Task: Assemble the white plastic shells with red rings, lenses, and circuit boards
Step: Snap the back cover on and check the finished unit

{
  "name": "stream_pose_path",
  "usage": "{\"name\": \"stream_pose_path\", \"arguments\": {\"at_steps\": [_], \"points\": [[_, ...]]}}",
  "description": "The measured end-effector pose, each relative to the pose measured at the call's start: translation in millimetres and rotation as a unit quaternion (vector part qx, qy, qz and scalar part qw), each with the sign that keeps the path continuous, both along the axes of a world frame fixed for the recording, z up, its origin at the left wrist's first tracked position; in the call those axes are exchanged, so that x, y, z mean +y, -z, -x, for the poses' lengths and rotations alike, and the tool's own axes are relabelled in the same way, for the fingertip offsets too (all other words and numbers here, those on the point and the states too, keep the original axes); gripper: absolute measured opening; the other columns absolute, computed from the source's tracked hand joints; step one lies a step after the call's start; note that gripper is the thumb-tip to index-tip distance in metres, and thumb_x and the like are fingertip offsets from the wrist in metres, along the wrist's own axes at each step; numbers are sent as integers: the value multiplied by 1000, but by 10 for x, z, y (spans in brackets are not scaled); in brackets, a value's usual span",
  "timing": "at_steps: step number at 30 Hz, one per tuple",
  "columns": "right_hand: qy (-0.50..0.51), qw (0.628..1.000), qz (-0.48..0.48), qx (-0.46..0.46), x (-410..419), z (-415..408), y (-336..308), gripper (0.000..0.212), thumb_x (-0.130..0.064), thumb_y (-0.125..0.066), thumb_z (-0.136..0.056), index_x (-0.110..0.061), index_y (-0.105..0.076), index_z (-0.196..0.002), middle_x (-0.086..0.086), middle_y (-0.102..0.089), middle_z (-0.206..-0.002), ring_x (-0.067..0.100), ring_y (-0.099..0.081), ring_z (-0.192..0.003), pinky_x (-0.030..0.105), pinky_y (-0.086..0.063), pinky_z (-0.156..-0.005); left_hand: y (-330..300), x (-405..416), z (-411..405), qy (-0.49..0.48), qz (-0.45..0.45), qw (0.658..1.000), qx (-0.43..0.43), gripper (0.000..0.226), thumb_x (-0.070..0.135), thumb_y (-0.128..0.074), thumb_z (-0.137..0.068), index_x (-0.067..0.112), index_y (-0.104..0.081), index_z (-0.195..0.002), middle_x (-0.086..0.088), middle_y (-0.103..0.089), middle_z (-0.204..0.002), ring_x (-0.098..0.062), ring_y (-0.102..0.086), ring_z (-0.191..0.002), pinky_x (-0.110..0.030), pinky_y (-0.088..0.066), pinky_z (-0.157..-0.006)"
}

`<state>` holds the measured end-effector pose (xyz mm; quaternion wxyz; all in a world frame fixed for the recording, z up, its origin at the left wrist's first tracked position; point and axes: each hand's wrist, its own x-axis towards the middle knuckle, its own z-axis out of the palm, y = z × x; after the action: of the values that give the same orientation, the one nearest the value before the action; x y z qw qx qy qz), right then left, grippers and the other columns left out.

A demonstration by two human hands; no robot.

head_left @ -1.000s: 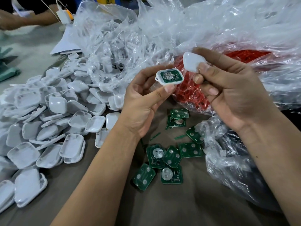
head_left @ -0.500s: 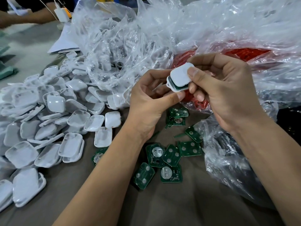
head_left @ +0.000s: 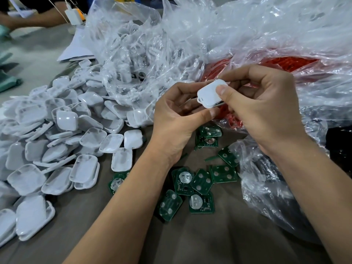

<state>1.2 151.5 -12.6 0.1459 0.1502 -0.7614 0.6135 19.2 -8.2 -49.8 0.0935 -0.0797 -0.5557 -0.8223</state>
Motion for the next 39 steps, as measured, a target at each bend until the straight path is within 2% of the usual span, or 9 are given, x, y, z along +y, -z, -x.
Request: {"name": "stream_pose_path", "arguments": {"at_steps": [4, 10, 15, 18, 22, 26, 28, 35, 39], "points": [[5, 1000, -11, -14, -21, -10, 26, 9, -14, -83, -87, -18, -77, -91, 6, -75, -78, 31, -73, -68, 40, -64, -59, -16, 2, -11, 11, 0, 1000, 14, 40, -18, -79, -74, 2, -66, -106, -22, -73, -118, -36, -70, -112, -45, -58, -93], [-16, 993, 40, -110, 14, 8, -5, 23, -13, -86, -83, -13, -73, -101, 13, -74, -96, 15, -67, -66, 22, -51, -49, -19, -18, -20, 25, 1, 999, 30, 42, -20, -77, -73, 3, -66, -106, -22, -72, -121, -36, -69, -115, -46, -56, -97], [-96, 963, 116, -225, 85, 29, -63, 17, -1, -79, -85, -4, -71, -99, 18, -73, -89, 15, -57, -59, 22, -43, -45, -51, -39, -33, 30, 35, 999, 20, 43, -14, -82, -70, 9, -70, -105, -19, -72, -120, -33, -69, -114, -41, -57, -93], [-85, 962, 122, -227, 88, 34, -58, 16, 1, -79, -84, -5, -70, -96, 20, -71, -88, 17, -55, -59, 21, -43, -45, -60, -24, -45, 18, 48, 999, -17, 46, -8, -85, -67, 11, -72, -107, -16, -73, -109, -28, -72, -97, -43, -59, -91], [-78, 962, 127, -227, 97, 41, -43, 18, -1, -81, -83, -7, -72, -97, 27, -74, -97, 28, -53, -68, 21, -44, -45, -103, -27, -87, 37, 0, 997, -66, 40, -3, -82, -74, 8, -74, -112, -13, -72, -95, -28, -74, -86, -32, -62, -76], [-70, 972, 99, -203, 59, 28, -24, 19, -1, -82, -82, -10, -73, -96, 16, -76, -89, 18, -60, -62, 20, -47, -48, -147, 6, -119, -13, -18, 994, -111, 6, 14, -72, -93, 11, -75, -97, -16, -76, -94, -24, -75, -74, -30, -63, -67], [-64, 977, 78, -190, 38, 15, -17, 20, -1, -83, -82, -12, -73, -95, 12, -75, -88, 11, -62, -59, 19, -48, -50, -149, 29, -128, -40, -9, 991, -130, 13, 15, -70, -95, 16, -76, -84, -15, -76, -90, -23, -74, -69, -30, -63, -62], [-56, 982, 34, -175, 8, -8, -8, 20, -3, -82, -85, -16, -72, -95, 17, -74, -92, 12, -63, -57, 24, -52, -52, -152, 20, -130, -45, -20, 984, -172, 12, 10, -72, -94, 11, -71, -83, -17, -76, -91, -22, -75, -73, -30, -62, -61], [-58, 982, 36, -176, 5, 2, 8, 18, -4, -82, -85, -15, -73, -96, 8, -74, -84, 11, -63, -59, 23, -51, -52, -152, 17, -129, -42, -17, 984, -172, 16, 8, -72, -94, 13, -71, -79, -20, -76, -94, -23, -74, -73, -28, -61, -60]]}}
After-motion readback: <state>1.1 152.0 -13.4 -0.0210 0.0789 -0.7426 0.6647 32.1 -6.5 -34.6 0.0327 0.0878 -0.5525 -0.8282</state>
